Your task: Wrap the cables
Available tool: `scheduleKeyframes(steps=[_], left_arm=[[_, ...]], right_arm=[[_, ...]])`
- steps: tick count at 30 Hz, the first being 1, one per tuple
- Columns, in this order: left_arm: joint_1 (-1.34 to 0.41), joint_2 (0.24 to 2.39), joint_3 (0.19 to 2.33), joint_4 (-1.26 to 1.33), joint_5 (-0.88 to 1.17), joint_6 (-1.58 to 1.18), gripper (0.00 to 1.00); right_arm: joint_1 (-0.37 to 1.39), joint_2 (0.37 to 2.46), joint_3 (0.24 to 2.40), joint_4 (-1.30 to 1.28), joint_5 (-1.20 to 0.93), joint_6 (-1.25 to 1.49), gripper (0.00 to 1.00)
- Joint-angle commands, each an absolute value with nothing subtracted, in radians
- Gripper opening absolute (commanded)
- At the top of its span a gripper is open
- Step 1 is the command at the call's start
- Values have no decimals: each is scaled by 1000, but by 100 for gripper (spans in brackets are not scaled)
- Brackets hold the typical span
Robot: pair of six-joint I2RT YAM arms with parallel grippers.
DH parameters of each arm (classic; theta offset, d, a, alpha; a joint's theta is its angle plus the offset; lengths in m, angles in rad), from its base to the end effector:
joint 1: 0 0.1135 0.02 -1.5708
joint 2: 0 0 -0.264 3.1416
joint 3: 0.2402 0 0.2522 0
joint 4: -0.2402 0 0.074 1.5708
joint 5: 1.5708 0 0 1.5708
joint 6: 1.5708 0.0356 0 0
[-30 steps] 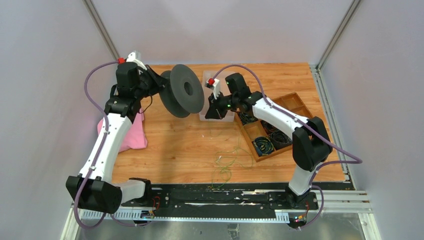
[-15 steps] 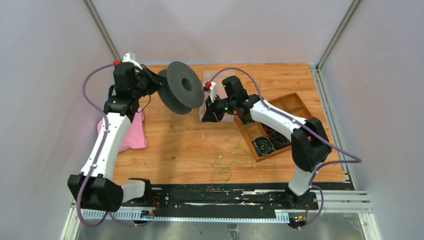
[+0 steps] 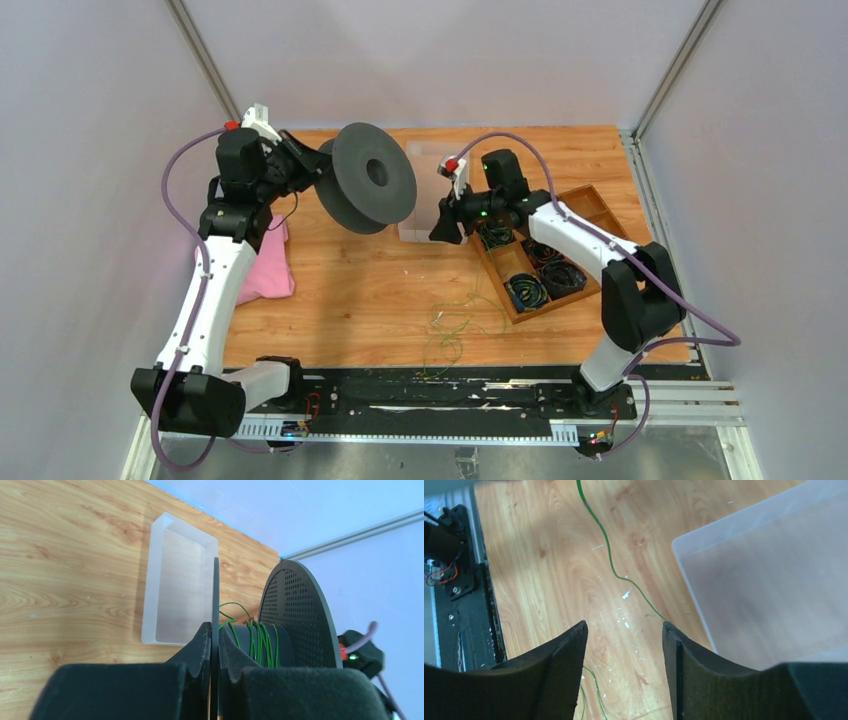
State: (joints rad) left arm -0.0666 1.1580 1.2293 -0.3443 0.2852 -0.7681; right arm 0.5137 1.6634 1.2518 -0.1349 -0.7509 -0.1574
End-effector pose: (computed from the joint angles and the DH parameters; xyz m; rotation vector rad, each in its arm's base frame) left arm 0.2571 -0.0272 0.4035 -0.4601 1.8618 -0.8364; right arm 0.3176 0.2071 0.2814 -1.1089 1.7941 1.0039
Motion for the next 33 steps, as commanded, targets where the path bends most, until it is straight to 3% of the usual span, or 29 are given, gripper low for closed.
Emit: scheduleKeyframes(steps=[1,8,22,26,33], left_arm=[[-54,1126,1281,-307,363,-825,0],[-41,1122,1294,-299,401,-868,0],[-40,1118,1338,-348,384,-820,0],[-40,1120,1329,-341,380,-831,0],[-38,1132,1351,-333,348,-837,0]], right_arm=[[522,1683,1160,-24,-837,-188,58],[557,1705,1082,146,-816,-183,62],[588,1833,1092,338,-849,-179,59],[593,1854,1118,302,-867,-184,49],[602,1822,1085,274,-877,-169,9]])
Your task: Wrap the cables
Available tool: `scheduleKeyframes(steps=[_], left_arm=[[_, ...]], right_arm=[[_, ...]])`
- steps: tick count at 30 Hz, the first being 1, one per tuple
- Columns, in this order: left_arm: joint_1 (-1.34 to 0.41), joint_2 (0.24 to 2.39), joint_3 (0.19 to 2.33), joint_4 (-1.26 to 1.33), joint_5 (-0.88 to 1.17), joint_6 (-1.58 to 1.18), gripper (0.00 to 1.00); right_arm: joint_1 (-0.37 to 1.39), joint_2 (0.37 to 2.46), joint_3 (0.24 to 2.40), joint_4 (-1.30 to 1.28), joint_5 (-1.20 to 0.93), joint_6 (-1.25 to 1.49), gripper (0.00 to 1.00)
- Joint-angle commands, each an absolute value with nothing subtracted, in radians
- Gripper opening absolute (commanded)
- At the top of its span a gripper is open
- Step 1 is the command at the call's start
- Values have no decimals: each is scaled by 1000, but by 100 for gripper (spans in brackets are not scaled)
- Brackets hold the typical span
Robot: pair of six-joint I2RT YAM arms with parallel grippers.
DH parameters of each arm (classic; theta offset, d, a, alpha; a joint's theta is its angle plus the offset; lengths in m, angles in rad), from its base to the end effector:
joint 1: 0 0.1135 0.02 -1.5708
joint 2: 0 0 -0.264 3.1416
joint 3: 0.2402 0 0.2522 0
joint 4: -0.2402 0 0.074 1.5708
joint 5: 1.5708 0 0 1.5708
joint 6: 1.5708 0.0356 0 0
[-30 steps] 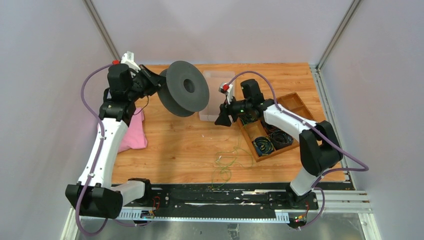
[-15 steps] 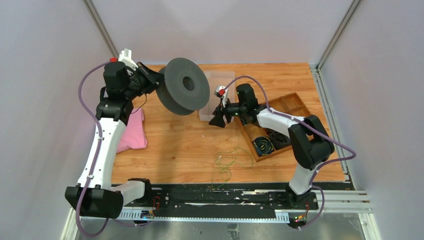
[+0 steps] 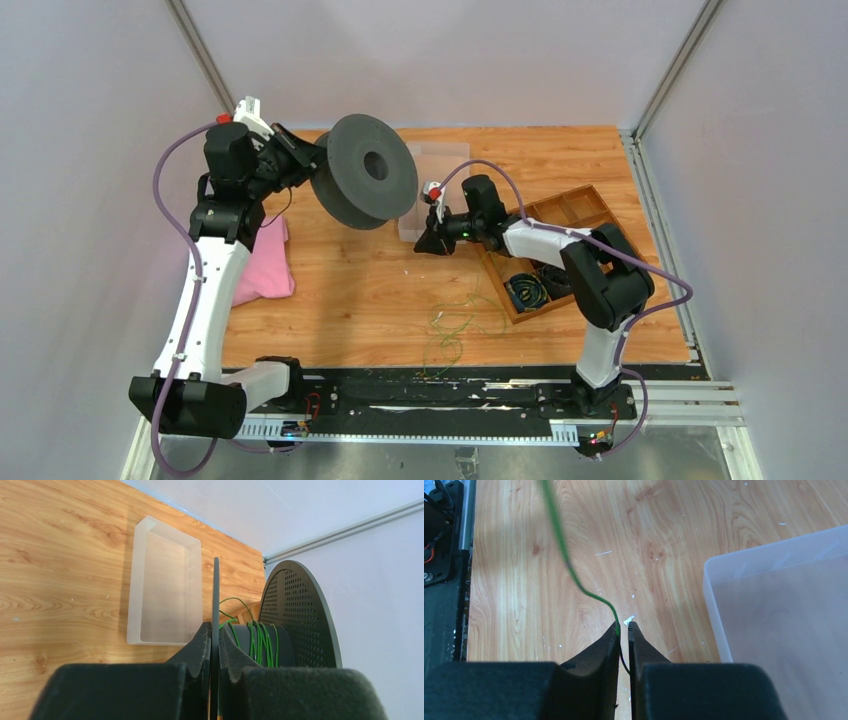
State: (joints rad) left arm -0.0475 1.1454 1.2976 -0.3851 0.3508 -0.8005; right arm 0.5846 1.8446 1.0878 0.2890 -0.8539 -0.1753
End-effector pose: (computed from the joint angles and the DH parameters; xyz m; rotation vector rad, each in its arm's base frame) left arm 0.2478 -0.0240 0.4256 -0.4434 1.8332 -0.9092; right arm 0.3168 0.2418 0.1992 -1.2398 1.6214 1.1213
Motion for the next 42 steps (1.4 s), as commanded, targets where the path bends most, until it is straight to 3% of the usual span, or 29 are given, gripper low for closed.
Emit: scheduleKeyframes(steps=[1,10,23,42], left_arm=[[-37,1135,1358,-334,339,-834,0],[-35,1155,1442,-321,106,-628,0],[-57,1201,1490,-302,-5,-606,0],[-358,1276,1478,-209,-404,-170,0]], right_arm=[[606,1814,1078,273,-874,-165,5],[643,1716,1077,136,-854,-128,1],[847,1740,1181,122,-741,8,1],[905,1731,1473,-193,-903,-9,1]])
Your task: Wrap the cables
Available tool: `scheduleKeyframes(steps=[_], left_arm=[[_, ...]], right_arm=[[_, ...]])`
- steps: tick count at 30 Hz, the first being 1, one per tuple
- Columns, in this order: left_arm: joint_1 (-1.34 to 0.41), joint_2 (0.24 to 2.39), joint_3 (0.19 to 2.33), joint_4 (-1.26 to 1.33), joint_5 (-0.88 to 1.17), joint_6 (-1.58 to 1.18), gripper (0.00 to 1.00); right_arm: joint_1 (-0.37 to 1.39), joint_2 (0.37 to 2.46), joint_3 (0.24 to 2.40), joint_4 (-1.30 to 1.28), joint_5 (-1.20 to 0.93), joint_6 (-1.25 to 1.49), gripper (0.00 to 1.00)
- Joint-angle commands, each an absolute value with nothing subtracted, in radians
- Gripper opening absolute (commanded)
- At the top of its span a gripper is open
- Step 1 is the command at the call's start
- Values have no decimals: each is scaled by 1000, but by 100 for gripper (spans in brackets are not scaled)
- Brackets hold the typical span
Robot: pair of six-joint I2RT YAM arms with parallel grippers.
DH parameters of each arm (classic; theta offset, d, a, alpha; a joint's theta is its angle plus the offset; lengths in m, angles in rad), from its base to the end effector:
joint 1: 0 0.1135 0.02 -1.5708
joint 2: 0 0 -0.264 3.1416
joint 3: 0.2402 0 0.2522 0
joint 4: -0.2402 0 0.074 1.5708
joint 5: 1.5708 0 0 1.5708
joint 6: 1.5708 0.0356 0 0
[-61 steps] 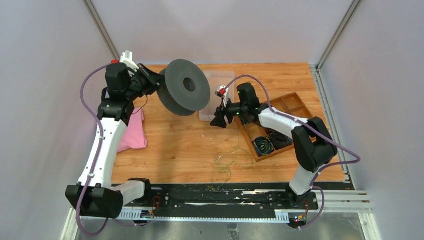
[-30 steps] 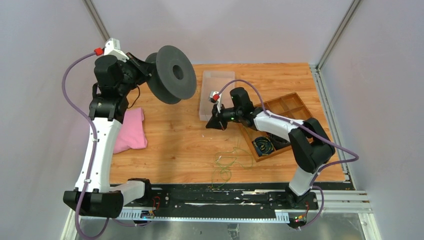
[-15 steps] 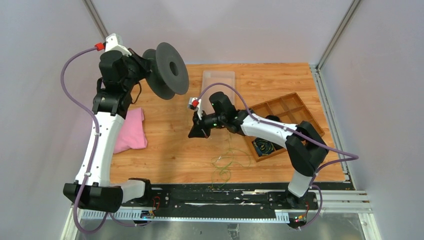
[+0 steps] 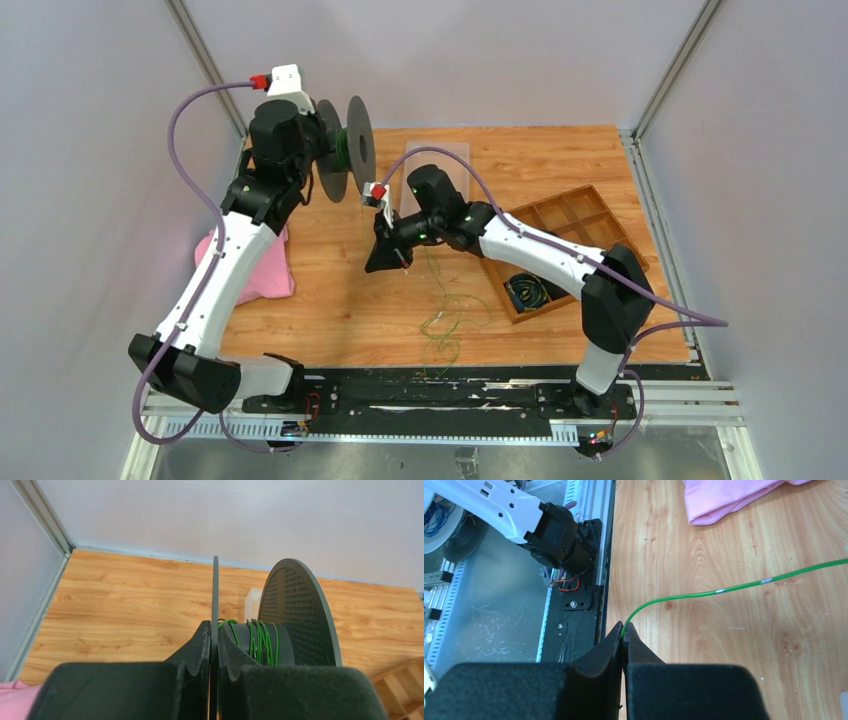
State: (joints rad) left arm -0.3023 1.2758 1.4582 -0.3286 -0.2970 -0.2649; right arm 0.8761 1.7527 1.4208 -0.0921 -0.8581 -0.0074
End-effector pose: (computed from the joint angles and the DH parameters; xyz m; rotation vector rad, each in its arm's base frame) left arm 0.2705 -0.0735 0.4538 -0.1877 1.7030 -0.1665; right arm 0.2402 0.3304 0.3100 -1.4082 1.5767 1.3923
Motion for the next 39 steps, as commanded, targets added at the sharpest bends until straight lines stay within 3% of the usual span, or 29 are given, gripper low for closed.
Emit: scheduleKeyframes(steps=[1,18,39], left_arm=[[-369,1280,1474,-203,-414,-159,0],[-408,1282,1368,-110,-465,-63,0],[-479,1153,1178,-122,-404,-101,0]], right_arm=[[909,1725,1486,-208,-907,-16,1],[894,1601,1707,-498,-877,-165,1],[744,1777,2038,-584,-605,-136,1]])
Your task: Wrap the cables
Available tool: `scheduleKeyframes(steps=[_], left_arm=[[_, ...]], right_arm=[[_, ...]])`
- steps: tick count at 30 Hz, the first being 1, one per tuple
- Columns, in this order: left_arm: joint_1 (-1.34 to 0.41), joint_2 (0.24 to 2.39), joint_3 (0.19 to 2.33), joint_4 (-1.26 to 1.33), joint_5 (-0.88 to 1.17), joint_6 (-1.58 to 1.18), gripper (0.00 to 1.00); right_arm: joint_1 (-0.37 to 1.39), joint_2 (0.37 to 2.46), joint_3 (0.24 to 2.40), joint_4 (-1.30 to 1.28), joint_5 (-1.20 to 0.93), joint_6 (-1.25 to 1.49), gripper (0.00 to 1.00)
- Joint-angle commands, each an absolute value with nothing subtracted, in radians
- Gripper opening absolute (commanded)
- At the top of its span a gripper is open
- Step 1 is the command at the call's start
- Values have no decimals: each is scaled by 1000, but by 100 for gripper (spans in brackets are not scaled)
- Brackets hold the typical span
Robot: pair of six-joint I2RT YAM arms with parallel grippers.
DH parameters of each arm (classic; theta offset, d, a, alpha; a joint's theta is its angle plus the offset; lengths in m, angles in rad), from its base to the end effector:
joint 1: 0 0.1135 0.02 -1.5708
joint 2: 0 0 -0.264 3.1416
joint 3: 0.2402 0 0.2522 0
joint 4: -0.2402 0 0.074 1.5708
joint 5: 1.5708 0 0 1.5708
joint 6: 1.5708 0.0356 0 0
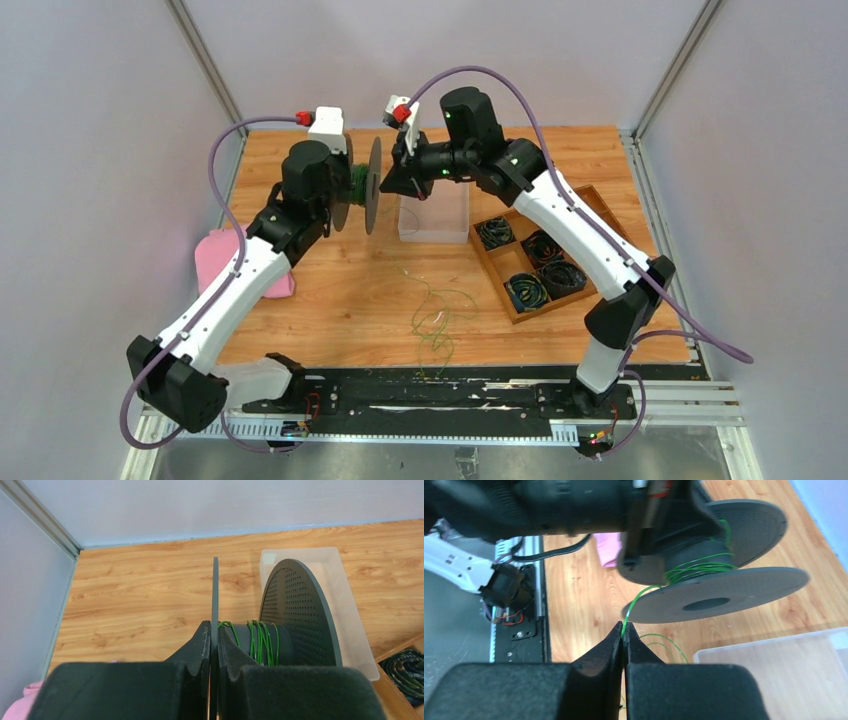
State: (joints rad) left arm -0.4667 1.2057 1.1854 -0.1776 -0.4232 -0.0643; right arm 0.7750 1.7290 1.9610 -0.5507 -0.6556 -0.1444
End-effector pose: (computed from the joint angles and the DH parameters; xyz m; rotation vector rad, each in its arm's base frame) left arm 0.2533 -0.1112 0.3942 0.0472 1.7504 -0.0133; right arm 0.2586 0.2837 0.4569 -1.2616 1.4954 1.0403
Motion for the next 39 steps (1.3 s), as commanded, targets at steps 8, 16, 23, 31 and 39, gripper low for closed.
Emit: scheduleKeyframes(steps=[8,16,23,31,39], left_arm=[[-499,1126,1130,-124,-385,-98,0],[-507,1113,1087,-86,-425,-37,0],[-513,1109,1060,-57,-428,4,0],[-522,1095,1045,-71,-370,14,0],[-523,1080,1064,-112,-333,-1,0]], right_arm=[[715,1877,2155,-603,-574,-156,1],[680,1899,2239,-605,-558,-170,1],[673,1891,2268,-610,-543,-185,1],[651,1910,2273,-616,-495,-245,1],[650,1936,2279,-616,-339,-360,1]])
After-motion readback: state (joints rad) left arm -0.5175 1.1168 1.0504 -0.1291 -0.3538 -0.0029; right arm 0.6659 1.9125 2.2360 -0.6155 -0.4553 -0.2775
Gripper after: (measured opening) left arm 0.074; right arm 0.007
